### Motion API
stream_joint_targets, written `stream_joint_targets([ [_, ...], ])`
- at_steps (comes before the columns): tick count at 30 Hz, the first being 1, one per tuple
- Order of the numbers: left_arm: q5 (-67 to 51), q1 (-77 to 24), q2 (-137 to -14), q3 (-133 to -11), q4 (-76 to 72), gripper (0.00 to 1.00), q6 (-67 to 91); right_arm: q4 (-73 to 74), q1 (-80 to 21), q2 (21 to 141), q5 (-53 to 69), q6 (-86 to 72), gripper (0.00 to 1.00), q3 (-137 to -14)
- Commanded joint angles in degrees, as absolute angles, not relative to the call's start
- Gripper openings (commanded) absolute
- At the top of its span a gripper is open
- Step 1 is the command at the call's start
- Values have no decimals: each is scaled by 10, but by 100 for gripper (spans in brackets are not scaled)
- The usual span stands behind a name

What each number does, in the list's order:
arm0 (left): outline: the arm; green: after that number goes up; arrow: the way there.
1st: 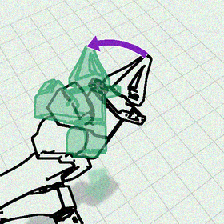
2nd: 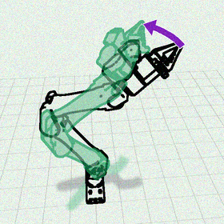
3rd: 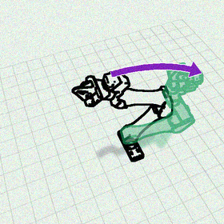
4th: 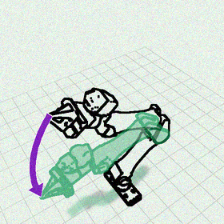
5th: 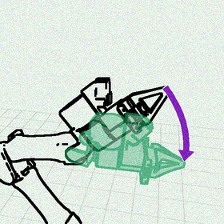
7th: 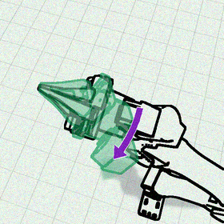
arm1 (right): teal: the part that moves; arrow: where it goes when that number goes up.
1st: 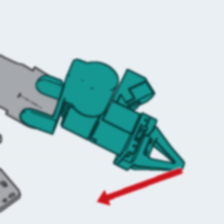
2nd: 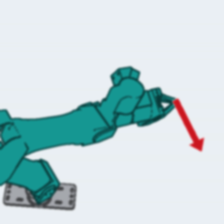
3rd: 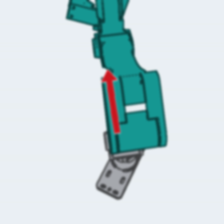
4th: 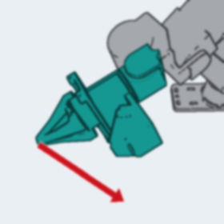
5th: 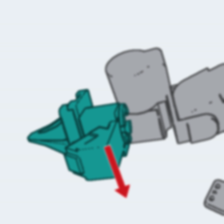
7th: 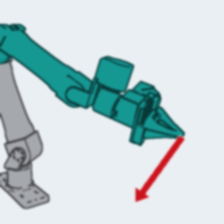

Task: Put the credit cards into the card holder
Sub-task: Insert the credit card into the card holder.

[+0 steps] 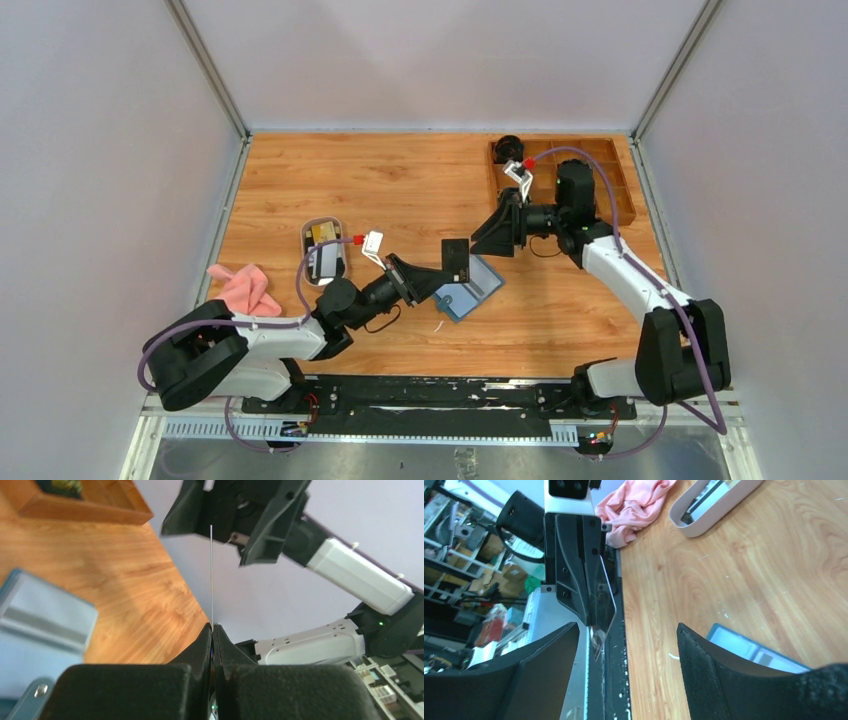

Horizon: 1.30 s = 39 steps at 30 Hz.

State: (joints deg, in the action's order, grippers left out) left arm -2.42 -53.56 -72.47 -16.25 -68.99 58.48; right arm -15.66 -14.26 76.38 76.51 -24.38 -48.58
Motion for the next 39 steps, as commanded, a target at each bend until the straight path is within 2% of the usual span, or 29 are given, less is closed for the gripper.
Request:
stream_joint_targets([
  [1,23,-541,-720,-118,-693,0,656,135,-112,740,715,49,75,-547],
  [3,31,-541,-720,-106,-687,0,678,141,-97,736,677,60,75,-527],
  [5,37,-541,-722,-103,-669,0,695,146,-92,740,648,69,70,-509],
  [8,38,-541,-735,-110,-643,0,715,200,-92,751,574,150,66,-502],
  [13,41,-542,-790,-116,-649,0,754,250,-98,792,530,206,61,-505],
  [22,48,-542,-903,-150,-685,0,782,284,-147,915,410,250,63,-547],
  [29,55,-542,-990,-150,-757,0,822,289,-148,951,383,235,63,-570],
  [35,74,-542,-986,-129,-735,0,824,295,-155,987,411,226,62,-579],
  [37,80,-542,-985,-121,-735,0,830,306,-156,997,422,226,60,-581],
  [39,80,-542,-981,-114,-732,0,834,317,-156,1003,431,230,53,-583],
])
